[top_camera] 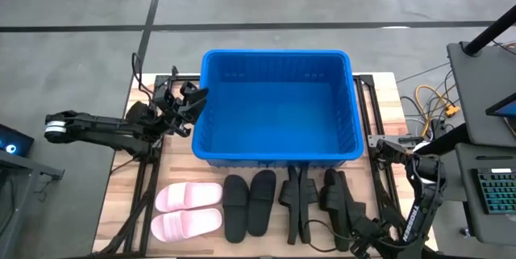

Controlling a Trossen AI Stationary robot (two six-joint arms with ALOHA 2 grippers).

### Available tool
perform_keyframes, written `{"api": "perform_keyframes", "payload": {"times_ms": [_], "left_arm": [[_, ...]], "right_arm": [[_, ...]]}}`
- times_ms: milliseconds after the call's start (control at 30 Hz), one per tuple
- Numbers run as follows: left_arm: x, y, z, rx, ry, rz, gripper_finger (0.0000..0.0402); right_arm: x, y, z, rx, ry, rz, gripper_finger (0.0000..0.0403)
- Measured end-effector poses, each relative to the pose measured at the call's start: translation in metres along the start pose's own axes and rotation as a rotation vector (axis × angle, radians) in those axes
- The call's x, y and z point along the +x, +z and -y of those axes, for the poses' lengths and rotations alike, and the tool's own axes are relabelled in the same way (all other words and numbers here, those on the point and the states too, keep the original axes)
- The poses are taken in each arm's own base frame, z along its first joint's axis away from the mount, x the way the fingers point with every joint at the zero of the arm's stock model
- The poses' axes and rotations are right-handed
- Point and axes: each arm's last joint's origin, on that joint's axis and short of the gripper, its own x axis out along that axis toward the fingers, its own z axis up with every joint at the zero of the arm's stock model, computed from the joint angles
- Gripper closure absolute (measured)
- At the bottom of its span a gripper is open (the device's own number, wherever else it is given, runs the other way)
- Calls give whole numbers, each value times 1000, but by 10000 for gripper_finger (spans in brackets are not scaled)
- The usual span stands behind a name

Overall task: Pick and place slides into bin
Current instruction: Put the black slide into the blue organizer bin

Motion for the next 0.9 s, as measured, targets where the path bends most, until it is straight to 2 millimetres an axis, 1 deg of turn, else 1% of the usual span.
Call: {"api": "perform_keyframes", "payload": {"times_ms": [333,633,900], "left_arm": [[0,0,0,1,1,0,207],[0,0,0,1,0,0,207],[0,0,0,1,0,0,207]], "right_arm": [[-10,0,6,81,15,-72,389],[-16,2,10,236,29,-92,390],[-20,4,14,231,42,-105,390]]}}
